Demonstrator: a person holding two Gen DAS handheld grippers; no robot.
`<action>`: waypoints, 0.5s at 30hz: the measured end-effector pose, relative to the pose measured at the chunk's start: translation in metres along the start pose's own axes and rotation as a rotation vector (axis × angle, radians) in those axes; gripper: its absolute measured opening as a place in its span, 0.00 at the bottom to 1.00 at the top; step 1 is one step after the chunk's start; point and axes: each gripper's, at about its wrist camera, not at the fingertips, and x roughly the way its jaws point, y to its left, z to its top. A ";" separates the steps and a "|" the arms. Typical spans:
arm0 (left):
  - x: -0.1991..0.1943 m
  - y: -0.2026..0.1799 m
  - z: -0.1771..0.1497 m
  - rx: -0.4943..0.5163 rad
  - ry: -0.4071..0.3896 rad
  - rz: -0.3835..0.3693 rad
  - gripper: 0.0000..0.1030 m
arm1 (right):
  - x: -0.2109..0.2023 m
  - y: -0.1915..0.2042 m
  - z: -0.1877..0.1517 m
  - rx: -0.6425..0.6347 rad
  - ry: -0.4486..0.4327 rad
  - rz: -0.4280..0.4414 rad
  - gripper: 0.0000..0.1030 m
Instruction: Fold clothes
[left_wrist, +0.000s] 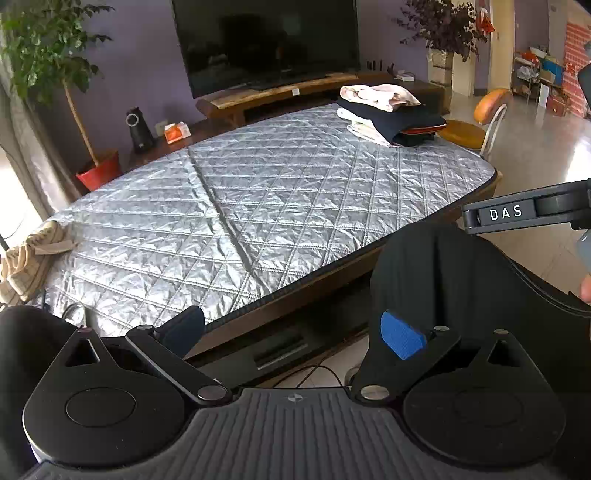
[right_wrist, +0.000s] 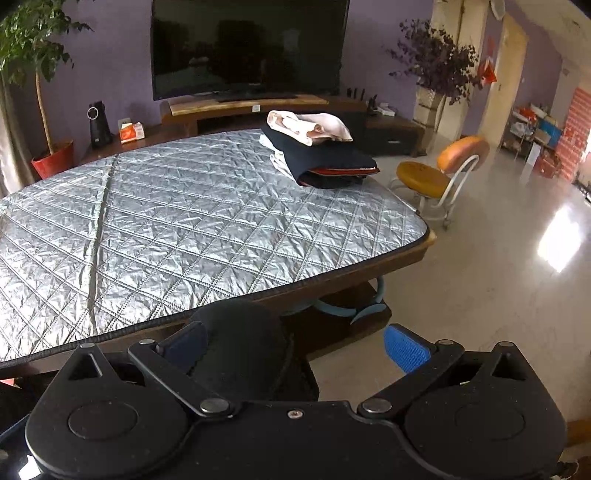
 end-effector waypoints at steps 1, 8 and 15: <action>0.000 0.000 0.000 -0.001 0.000 0.000 0.99 | 0.000 0.000 0.000 -0.003 0.000 -0.001 0.99; 0.001 -0.001 0.000 0.005 0.004 0.000 0.99 | 0.002 0.002 0.000 -0.017 0.009 -0.002 0.99; 0.003 -0.001 0.000 0.007 0.008 -0.001 0.99 | 0.004 0.002 0.001 -0.022 0.018 -0.001 0.99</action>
